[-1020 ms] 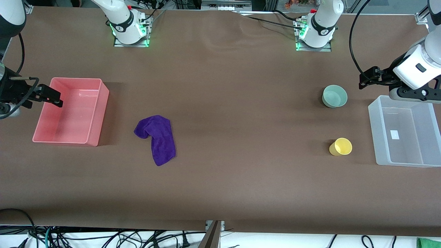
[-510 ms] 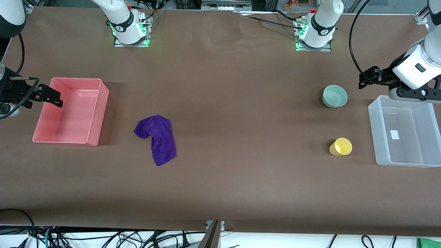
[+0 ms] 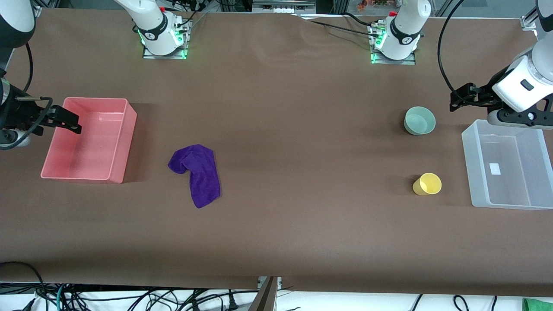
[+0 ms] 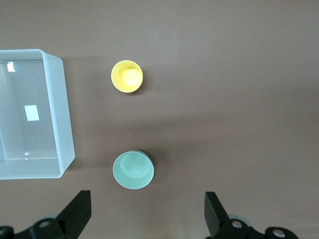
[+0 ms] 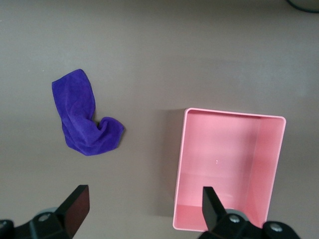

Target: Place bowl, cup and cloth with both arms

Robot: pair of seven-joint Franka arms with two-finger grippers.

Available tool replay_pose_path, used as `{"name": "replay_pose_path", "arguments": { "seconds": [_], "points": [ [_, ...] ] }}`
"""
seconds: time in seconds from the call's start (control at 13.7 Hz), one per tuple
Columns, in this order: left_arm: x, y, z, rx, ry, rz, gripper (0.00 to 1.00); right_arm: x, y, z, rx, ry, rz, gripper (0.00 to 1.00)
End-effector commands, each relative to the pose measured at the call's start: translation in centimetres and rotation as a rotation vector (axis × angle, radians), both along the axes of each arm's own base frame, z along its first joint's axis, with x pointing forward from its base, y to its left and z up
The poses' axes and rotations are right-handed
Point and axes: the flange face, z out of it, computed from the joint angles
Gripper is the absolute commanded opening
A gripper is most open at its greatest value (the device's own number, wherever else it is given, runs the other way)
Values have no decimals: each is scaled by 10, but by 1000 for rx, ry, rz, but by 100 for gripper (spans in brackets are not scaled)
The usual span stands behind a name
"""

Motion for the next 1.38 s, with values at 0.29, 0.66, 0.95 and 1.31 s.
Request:
{"name": "replay_pose_path", "arguments": {
  "seconds": [0.29, 0.66, 0.95, 1.31],
  "points": [
    [-6, -1, 2, 33, -1, -26, 100, 7, 36, -40, -24, 59, 60, 100],
    [-7, -1, 2, 30, 0, -18, 100, 6, 57, -128, -9, 19, 91, 100],
    [-5, -4, -6, 33, 32, -5, 100, 16, 100, -197, 3, 32, 20, 100],
    [-13, 31, -23, 23, 136, 41, 100, 10, 156, -262, 12, 51, -55, 100]
  ]
}}
